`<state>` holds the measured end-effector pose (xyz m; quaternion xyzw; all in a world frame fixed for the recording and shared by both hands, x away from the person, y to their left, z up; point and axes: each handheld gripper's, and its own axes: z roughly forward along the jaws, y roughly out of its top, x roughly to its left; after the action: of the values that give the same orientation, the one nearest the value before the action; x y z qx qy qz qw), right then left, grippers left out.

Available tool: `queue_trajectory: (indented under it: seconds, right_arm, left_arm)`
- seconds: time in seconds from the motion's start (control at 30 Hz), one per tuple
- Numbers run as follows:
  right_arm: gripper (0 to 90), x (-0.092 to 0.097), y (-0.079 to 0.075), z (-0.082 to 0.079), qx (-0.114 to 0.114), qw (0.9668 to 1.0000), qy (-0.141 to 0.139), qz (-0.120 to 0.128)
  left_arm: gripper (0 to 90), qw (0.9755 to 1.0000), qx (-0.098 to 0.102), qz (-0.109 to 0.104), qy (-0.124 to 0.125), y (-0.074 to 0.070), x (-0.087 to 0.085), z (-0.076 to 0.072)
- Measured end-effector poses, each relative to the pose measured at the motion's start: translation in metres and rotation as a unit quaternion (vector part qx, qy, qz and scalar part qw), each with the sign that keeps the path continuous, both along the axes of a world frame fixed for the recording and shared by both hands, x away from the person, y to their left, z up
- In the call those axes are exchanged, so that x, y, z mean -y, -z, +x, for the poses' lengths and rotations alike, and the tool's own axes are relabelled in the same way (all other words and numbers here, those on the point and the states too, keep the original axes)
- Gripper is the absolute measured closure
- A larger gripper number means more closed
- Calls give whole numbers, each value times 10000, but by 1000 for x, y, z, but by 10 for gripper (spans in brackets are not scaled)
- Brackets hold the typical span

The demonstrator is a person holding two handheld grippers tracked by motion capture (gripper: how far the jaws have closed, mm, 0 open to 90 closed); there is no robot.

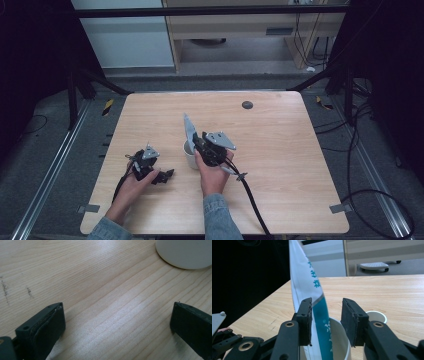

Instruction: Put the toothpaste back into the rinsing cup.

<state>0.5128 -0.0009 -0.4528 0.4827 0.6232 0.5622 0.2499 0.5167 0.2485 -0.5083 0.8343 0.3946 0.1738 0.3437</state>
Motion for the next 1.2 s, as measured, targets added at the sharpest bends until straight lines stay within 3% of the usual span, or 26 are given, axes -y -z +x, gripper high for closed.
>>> queue_trajectory:
  seconds: [0.57,0.8,1.2]
  right_arm:
    - [611,0,-6,-4,40,9998,-90,-158]
    - [604,1,-17,-7,9,9981,-200,-575]
    - [562,6,-27,-7,-105,9955,-263,-907]
  left_arm:
    - [0,10000,0,6,5,0,0,0]
    - [0,10000,-1,8,5,0,0,0]
    - [0,10000,0,8,7,0,0,0]
